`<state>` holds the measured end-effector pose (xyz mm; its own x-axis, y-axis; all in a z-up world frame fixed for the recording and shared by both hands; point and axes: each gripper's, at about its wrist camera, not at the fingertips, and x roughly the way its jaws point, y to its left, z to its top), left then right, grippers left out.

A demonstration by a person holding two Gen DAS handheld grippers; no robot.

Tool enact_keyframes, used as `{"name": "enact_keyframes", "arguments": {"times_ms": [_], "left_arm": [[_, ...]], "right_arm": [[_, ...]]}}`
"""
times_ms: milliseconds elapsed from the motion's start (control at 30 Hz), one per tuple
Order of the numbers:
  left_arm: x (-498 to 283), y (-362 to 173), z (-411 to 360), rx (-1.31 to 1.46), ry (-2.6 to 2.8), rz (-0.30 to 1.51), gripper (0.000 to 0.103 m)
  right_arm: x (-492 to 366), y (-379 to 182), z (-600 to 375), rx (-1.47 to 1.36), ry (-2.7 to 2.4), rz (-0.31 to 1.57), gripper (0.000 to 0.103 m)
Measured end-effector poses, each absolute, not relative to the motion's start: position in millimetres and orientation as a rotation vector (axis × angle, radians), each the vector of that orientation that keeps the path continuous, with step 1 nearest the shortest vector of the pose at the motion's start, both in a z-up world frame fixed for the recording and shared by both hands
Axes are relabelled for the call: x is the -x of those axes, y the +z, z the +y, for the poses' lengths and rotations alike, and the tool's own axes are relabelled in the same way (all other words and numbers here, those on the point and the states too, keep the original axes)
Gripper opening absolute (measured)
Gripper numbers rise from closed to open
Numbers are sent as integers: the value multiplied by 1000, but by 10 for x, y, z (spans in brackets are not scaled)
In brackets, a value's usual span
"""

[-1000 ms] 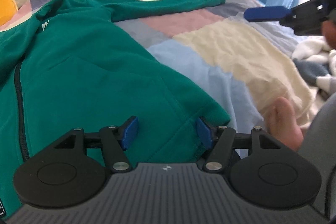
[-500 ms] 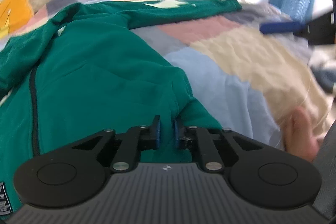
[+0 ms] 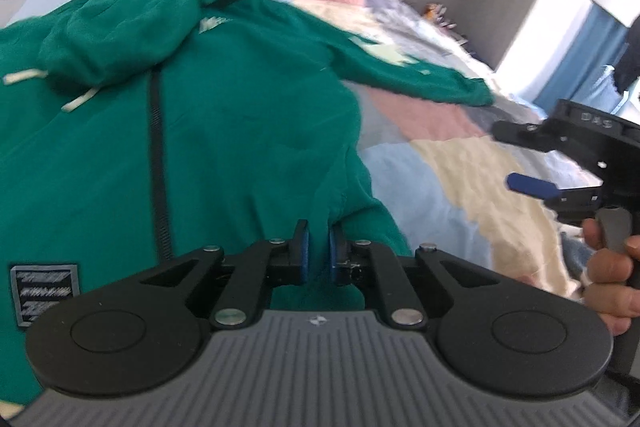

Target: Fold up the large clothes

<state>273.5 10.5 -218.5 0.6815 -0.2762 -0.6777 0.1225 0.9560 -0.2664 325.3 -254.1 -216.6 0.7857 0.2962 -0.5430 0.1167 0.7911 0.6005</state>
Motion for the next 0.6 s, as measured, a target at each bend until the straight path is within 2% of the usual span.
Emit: {"name": "enact_keyframes", "arguments": {"times_ms": [233,600], "left_arm": [[-2850,-2460,221,163,-96,933,11],[-2847,-2431,266,235,-122,915,12]], "right_arm": [[-3305,-2237,-2478,-676,125,725,69],[-3349,-2373,-2417,-752,197,811,69]]}}
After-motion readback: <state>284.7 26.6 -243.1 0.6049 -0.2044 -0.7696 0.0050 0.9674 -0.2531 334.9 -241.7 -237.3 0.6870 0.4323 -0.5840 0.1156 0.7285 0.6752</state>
